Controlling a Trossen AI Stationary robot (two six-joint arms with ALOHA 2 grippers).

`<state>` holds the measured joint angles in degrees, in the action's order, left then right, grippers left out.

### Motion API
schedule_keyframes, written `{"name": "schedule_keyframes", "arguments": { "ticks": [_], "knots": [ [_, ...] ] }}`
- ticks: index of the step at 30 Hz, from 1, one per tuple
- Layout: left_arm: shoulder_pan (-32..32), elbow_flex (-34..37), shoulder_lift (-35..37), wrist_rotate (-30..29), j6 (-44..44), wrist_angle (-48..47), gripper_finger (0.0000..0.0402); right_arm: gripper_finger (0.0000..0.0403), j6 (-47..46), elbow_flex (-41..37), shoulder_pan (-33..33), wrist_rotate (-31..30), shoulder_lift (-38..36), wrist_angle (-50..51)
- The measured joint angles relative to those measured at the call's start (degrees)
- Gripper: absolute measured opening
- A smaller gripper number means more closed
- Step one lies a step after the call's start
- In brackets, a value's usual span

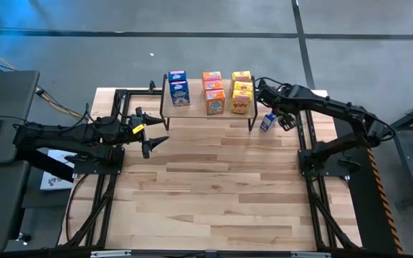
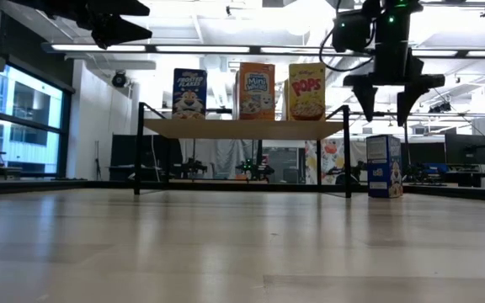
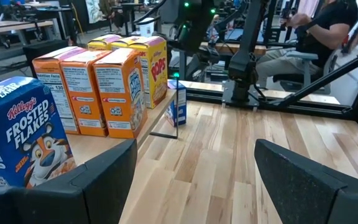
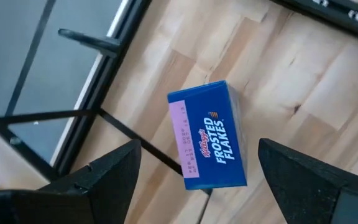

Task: Stack cereal on shelf
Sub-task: Put the blue cereal box aligned with the other blue cereal boxes on the shelf

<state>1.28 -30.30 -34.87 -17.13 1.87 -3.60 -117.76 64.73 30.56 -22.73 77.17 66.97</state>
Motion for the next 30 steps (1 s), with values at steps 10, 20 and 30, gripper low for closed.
{"name": "schedule_keyframes", "arguments": {
  "ticks": [10, 20, 30],
  "knots": [
    [0.0, 0.0, 0.01, 0.0, 0.0, 0.0, 0.0317, 0.0317, -1.8, 0.0, 3.78, 5.17, 0.0, 0.7],
    [0.0, 0.0, 0.0, 0.0, 0.02, 0.0, 0.0317, 0.0317, 0.84, 0.0, 5.88, 5.53, 2.27, 0.69],
    [0.0, 0.0, 0.02, -0.02, 0.0, 0.02, 0.0317, 0.0317, 1.05, 0.0, 7.44, 8.23, 4.62, -0.22]
  ]
}}
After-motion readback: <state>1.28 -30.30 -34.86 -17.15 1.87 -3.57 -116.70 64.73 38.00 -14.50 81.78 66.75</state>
